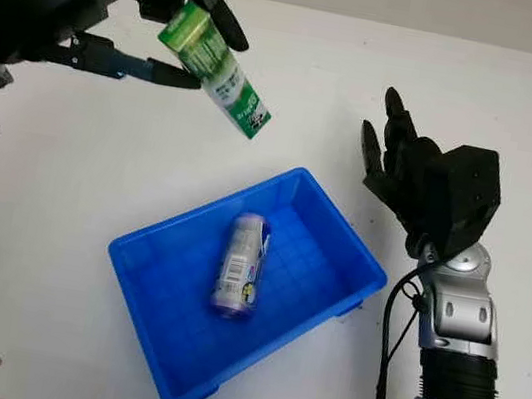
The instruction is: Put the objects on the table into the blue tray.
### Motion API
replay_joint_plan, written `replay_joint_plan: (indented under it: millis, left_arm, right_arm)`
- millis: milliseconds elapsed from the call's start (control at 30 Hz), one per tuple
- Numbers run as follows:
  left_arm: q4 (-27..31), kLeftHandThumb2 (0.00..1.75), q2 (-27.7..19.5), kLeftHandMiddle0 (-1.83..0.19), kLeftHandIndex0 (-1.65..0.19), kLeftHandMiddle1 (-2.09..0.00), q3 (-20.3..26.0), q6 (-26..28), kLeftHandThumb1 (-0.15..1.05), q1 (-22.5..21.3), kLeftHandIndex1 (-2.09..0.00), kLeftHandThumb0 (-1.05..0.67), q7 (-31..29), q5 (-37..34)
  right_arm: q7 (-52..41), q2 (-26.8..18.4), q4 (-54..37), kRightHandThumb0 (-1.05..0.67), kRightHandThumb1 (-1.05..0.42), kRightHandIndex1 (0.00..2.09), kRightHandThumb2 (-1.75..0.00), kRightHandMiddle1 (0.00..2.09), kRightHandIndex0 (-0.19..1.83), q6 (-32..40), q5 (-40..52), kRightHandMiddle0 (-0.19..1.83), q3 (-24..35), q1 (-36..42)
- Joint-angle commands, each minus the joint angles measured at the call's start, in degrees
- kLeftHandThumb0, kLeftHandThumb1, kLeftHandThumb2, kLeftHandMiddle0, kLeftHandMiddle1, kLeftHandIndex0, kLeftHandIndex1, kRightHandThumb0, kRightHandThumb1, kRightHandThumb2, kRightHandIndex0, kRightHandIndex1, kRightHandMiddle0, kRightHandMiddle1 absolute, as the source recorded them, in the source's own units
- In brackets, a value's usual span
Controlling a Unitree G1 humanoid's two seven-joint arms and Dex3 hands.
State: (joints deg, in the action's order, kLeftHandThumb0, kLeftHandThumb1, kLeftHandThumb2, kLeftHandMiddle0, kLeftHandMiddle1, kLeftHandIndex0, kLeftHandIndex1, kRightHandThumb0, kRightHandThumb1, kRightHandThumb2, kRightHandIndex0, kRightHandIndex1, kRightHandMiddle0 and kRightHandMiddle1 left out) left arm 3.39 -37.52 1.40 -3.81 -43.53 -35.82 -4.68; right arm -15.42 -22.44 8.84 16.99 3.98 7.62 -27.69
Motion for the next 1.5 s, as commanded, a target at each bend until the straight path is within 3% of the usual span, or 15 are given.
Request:
replay_joint_plan:
  millis: [0,300,333,400,467,500,567,667,700,867,1100,1300,1367,1467]
  left_arm:
    - [2.26,0.05,-0.32,-0.65,-0.52,-1.14,0.98,1.36,0.99,0.61,-0.88,-0.22,-0.65,-1.29]
    - [5.44,0.06,-1.72,-0.60,-0.49,-1.09,0.00,8.44,1.00,1.47,-0.96,-0.22,-6.50,-5.33]
    - [5.04,0.06,-2.06,-0.59,-0.47,-1.03,-0.62,8.91,1.00,1.49,-0.92,-0.23,-8.36,-5.72]
    - [4.74,0.05,-2.47,-0.55,-0.36,-0.58,-1.73,9.27,1.00,1.99,-0.67,-0.26,-11.50,-6.08]
    - [4.23,0.05,-2.51,-0.63,-0.38,-0.25,-2.33,8.25,1.00,2.71,-0.43,-0.32,-13.32,-5.65]
    - [3.54,0.05,-2.22,-0.66,-0.41,-0.19,-2.41,7.28,1.00,2.91,-0.39,-0.33,-13.90,-5.55]
    - [1.90,0.06,-1.50,-0.71,-0.49,-0.16,-2.26,5.95,1.01,2.78,-0.39,-0.33,-14.72,-5.93]
    - [0.20,0.05,-1.04,-0.69,-0.40,-0.22,-1.92,4.40,1.02,2.29,-0.62,-0.33,-15.54,-6.31]
    - [-0.17,0.05,-1.06,-0.65,-0.35,-0.20,-1.85,4.82,1.01,2.05,-0.61,-0.33,-16.64,-7.37]
    - [-2.58,0.05,-1.76,-0.16,-0.14,-0.02,-2.70,5.54,0.95,0.37,-0.11,-0.44,-23.08,-10.54]
    - [-6.20,0.05,-2.52,0.17,0.05,-0.01,-4.06,4.44,0.92,-2.36,-0.03,-0.63,-30.48,-10.70]
    - [-7.95,0.06,-2.46,0.19,0.10,0.00,-3.50,6.23,0.92,-3.84,-0.03,-0.71,-33.75,-11.80]
    - [-8.49,0.09,-2.34,0.19,0.13,0.00,-2.88,7.22,1.00,-4.08,-0.03,-0.74,-33.33,-12.25]
    - [-8.38,0.36,-2.70,0.18,0.16,-0.02,-2.03,9.79,1.04,-4.34,-0.04,-0.87,-28.80,-10.22]
  right_arm:
    - [0.10,-0.32,-0.15,-0.63,-1.05,0.06,-0.66,0.06,-0.17,-1.03,-0.32,-0.17,-0.12,-0.23]
    - [0.37,0.15,-0.13,-0.64,-1.05,0.05,-0.66,0.05,-0.17,-1.13,-0.55,-0.18,0.22,-0.07]
    - [0.47,0.15,-0.11,-0.64,-1.05,0.06,-0.66,0.06,-0.17,-1.29,-0.71,-0.17,0.11,-0.06]
    - [0.24,-0.03,-0.03,-0.63,-1.05,0.05,-0.67,0.05,-0.17,-1.62,-0.82,-0.18,-0.09,-0.01]
    - [0.07,-0.07,0.02,-0.63,-1.05,0.05,-0.67,0.05,-0.18,-1.62,-0.74,-0.18,-0.12,-0.01]
    - [-0.03,-0.10,0.08,-0.63,-1.05,0.05,-0.67,0.05,-0.18,-1.63,-0.72,-0.18,-0.13,-0.02]
    - [-0.11,-0.18,0.01,-0.63,-1.05,0.05,-0.68,0.05,-0.18,-1.45,-0.81,-0.18,-0.18,0.03]
    - [-0.02,-0.07,-0.05,-0.62,-1.05,0.05,-0.68,0.05,-0.18,-1.37,-0.83,-0.19,-0.15,0.09]
    - [0.08,-0.06,-0.19,-0.62,-1.05,0.05,-0.68,0.05,-0.18,-1.36,-0.91,-0.18,-0.16,0.19]
    - [0.08,0.00,-0.29,-0.62,-1.05,0.05,-0.68,0.05,-0.18,-1.85,-0.92,-0.18,-0.09,0.48]
    - [0.17,-0.11,-0.45,-0.62,-1.05,0.05,-0.69,0.05,-0.18,-1.33,-1.34,-0.18,-0.37,0.35]
    - [0.17,0.10,-0.16,-0.61,-1.05,0.05,-0.69,0.05,-0.19,-1.37,-1.02,-0.18,-0.20,0.28]
    - [0.15,-0.06,-0.20,-0.61,-1.05,0.05,-0.69,0.05,-0.19,-1.51,-1.31,-0.18,-0.43,0.32]
    - [0.05,-0.08,-0.22,-0.62,-1.05,0.05,-0.69,0.05,-0.18,-1.75,-1.43,-0.19,-0.50,0.32]
